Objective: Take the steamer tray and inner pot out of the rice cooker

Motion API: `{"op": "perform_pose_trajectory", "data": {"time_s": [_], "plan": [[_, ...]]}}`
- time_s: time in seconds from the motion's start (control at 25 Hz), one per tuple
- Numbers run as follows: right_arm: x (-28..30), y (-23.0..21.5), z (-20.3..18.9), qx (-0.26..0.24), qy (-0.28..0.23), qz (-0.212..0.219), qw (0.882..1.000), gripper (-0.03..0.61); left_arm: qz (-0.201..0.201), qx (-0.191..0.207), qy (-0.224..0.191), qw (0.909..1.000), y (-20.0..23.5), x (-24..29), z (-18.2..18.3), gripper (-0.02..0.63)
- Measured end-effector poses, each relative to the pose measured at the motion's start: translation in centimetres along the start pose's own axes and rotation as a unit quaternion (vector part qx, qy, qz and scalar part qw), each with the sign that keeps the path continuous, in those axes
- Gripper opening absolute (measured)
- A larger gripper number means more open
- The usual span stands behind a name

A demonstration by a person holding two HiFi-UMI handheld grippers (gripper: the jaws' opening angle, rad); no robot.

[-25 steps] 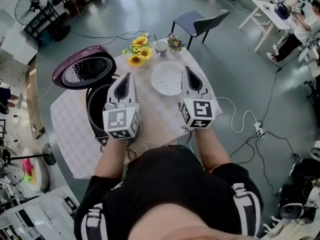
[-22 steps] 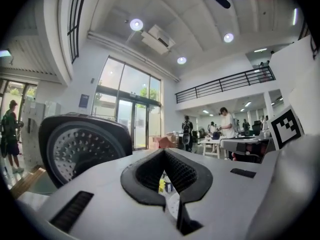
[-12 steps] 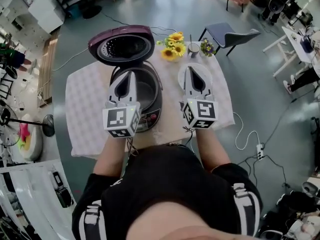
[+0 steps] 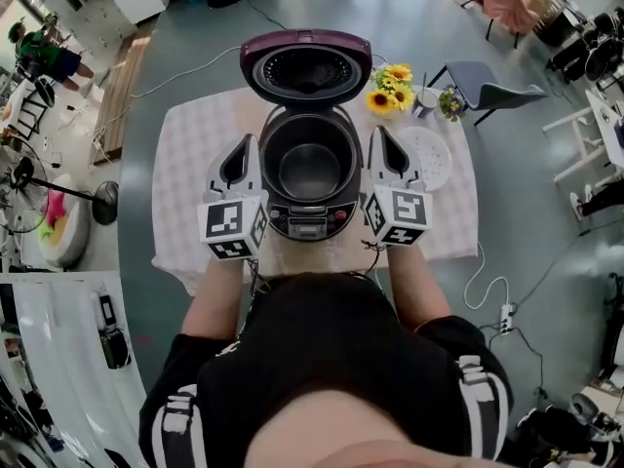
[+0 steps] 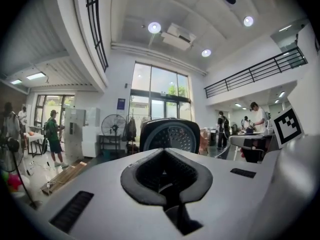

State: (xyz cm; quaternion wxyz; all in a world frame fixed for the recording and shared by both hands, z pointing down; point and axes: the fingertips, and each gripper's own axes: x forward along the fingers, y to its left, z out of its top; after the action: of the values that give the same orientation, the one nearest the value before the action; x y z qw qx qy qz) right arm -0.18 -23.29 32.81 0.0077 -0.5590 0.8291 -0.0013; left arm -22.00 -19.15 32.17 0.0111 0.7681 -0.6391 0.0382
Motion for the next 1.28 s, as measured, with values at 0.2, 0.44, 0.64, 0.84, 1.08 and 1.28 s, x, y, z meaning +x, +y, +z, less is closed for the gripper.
{"op": "perform_pose_trajectory", "data": {"time_s": [0.2,0.44,0.64,0.84,1.08,1.28], "plan": [[1.2,1.5,-0.8,0.002,0.018,0.003,1.0,-0.002,0.008,-0.005,0.025,0.9996,2.7,-0.2,-1.7,0.003],[2.1,1.7,-1.7,0.036,0.04,0.023,0.998,0.001,-0.02,-0.052,0.07,0.996,4.5,0.8,-3.9,0.005],[2.4,1.9,-3.3,0.18,0.065,0.107,0.976,0.165,-0.077,-0.134,0.112,0.9815,5.1,1.6,-6.7,0.13],[2.2,1.2,-5.7,0.35,0.104,0.145,0.919,0.268,-0.157,-0.265,0.148,0.9398,4.2,2.1,-9.4,0.287],[2.4,0.1,-8.9,0.455,0.145,0.185,0.859,0.268,-0.23,-0.397,0.221,0.8607,2.6,2.7,-13.2,0.287],[1.2,0.0,-14.3,0.501,0.23,0.192,0.812,0.266,-0.254,-0.447,0.279,0.8112,1.6,2.6,-15.7,0.287]]}}
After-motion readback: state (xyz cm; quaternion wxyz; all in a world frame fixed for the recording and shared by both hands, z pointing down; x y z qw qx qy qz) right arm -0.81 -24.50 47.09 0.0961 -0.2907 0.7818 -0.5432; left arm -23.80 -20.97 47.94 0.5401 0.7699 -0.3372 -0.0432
